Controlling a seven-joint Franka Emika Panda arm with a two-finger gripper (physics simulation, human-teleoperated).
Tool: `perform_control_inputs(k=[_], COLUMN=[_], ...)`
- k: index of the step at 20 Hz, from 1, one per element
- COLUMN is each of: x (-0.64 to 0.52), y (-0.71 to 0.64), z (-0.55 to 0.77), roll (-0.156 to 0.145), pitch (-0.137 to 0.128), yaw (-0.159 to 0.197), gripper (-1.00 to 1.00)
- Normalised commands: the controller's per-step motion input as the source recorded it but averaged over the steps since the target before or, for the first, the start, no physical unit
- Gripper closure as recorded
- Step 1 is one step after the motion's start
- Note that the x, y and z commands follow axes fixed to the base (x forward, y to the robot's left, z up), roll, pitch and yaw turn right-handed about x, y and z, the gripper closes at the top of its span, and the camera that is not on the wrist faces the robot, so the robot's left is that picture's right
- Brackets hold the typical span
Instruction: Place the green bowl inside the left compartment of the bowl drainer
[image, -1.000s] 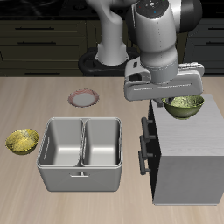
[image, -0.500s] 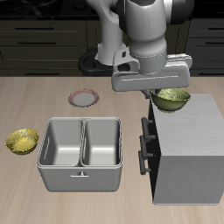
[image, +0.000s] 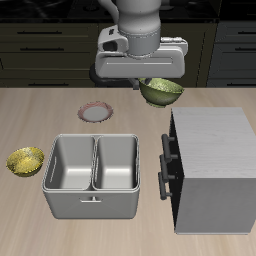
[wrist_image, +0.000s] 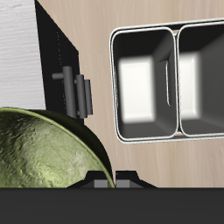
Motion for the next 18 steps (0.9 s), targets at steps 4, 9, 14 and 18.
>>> perform_control_inputs(k=[4, 9, 14, 18], x=[-0.23, -0.2, -0.1, -0.09], y=[-0.6, -0.43, -0.3, -0.19], z=[0.2, 0.14, 0.12, 0.16], roll=[-0.085, -0.05, -0.063, -0.029], pitch=[-0.028, -0.03, -0.036, -0.026], yaw=[-0.013, -0.014, 0.045, 0.01], gripper=[1.0, 1.0, 1.0, 1.0])
